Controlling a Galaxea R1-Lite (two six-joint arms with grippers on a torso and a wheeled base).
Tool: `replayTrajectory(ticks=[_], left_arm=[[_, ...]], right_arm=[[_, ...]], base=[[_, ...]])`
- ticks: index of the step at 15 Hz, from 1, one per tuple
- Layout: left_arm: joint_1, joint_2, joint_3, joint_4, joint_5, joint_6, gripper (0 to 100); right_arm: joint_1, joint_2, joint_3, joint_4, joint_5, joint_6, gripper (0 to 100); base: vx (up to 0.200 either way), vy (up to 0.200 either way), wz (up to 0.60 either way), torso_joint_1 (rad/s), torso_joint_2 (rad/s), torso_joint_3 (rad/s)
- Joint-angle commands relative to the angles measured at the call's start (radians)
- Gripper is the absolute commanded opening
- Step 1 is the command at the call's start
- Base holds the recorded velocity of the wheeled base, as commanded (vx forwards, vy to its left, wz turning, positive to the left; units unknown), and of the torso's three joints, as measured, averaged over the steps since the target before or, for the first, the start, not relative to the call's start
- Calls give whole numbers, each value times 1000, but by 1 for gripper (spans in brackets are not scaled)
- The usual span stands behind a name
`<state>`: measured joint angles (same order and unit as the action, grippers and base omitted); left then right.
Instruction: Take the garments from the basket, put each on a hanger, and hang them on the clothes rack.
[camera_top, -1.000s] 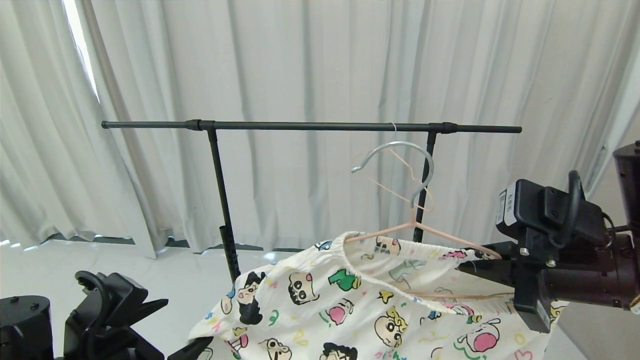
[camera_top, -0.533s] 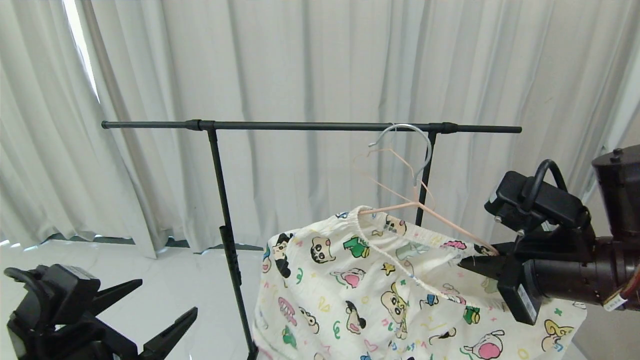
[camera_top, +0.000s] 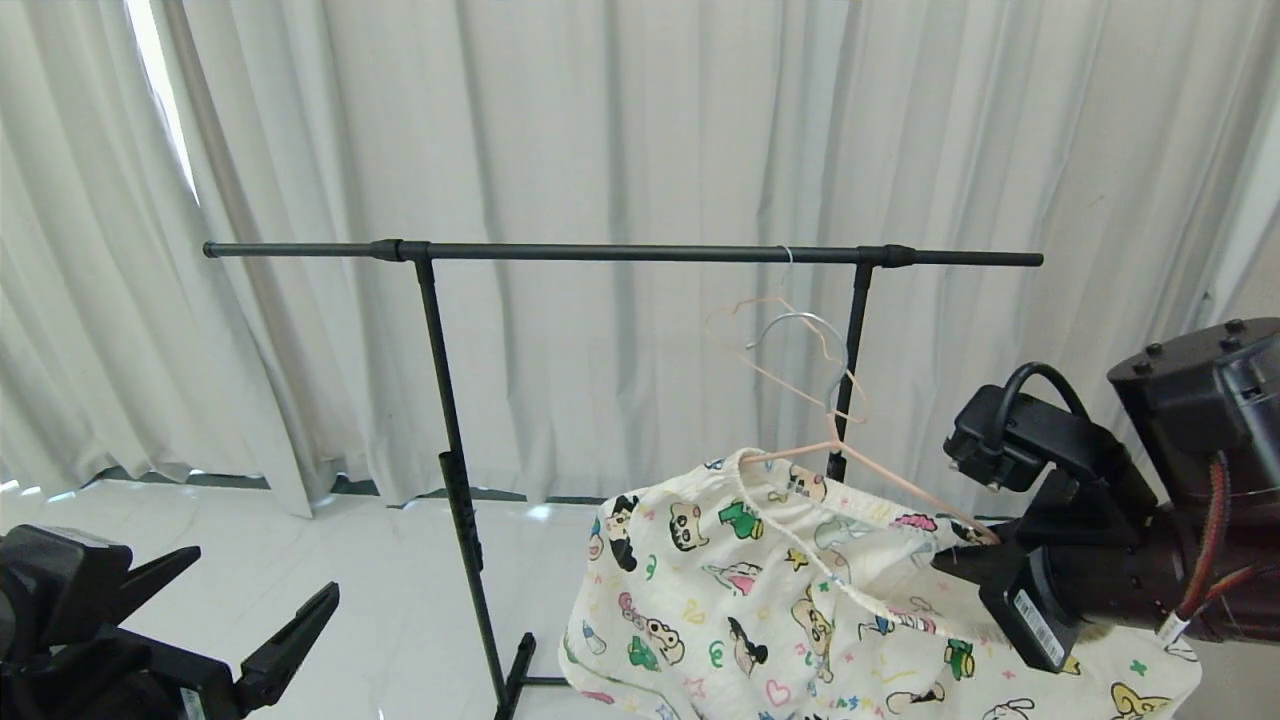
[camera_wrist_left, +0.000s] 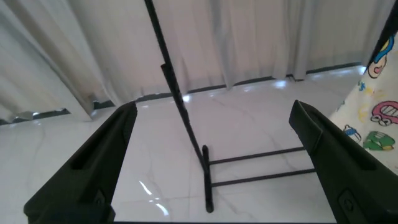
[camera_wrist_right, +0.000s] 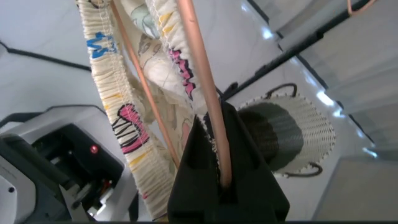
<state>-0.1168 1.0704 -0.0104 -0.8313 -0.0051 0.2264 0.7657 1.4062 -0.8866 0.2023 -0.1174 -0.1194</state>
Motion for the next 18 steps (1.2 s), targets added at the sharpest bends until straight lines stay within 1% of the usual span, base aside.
replayTrajectory(ticks=[1, 2, 3, 6, 7, 9, 10, 11, 12, 14, 16, 17, 18], left_arm=[[0, -1, 7, 0, 20, 1, 100], [0, -1, 9, 0, 50, 4, 100], [0, -1, 9, 1, 62, 5, 100], [0, 2, 6, 3, 68, 5, 100], [0, 2, 6, 3, 68, 5, 100], [0, -4, 9, 3, 70, 5, 100], [2, -6, 9, 3, 70, 5, 100], [11, -3, 9, 3, 85, 5, 100], [11, -1, 9, 4, 88, 5, 100], [11, -1, 9, 6, 88, 5, 100], [12, -1, 9, 6, 88, 5, 100], [11, 2, 9, 6, 88, 7, 100], [9, 3, 9, 6, 86, 8, 100]], right_arm=[[1, 30, -9, 5, -2, 0, 0], [3, 51, -35, 31, -4, 0, 0], [3, 68, -63, 62, -5, 1, 0], [4, 135, -141, 123, -25, 7, 0], [10, 157, -164, 132, -47, 40, 0], [32, 186, -216, 187, -84, 156, 0], [37, 188, -227, 209, -93, 187, 0], [46, 188, -233, 226, -111, 247, 0], [47, 183, -235, 226, -128, 270, 0], [47, 181, -242, 227, -149, 285, 0], [49, 200, -267, 218, -189, 299, 0], [49, 221, -293, 212, -225, 307, 0], [49, 237, -318, 213, -237, 313, 0]], base=[[0, 0, 0, 0, 0, 0], [0, 0, 0, 0, 0, 0], [0, 0, 0, 0, 0, 0], [0, 0, 0, 0, 0, 0], [0, 0, 0, 0, 0, 0], [0, 0, 0, 0, 0, 0], [0, 0, 0, 0, 0, 0], [0, 0, 0, 0, 0, 0], [0, 0, 0, 0, 0, 0], [0, 0, 0, 0, 0, 0], [0, 0, 0, 0, 0, 0], [0, 0, 0, 0, 0, 0], [0, 0, 0, 0, 0, 0]])
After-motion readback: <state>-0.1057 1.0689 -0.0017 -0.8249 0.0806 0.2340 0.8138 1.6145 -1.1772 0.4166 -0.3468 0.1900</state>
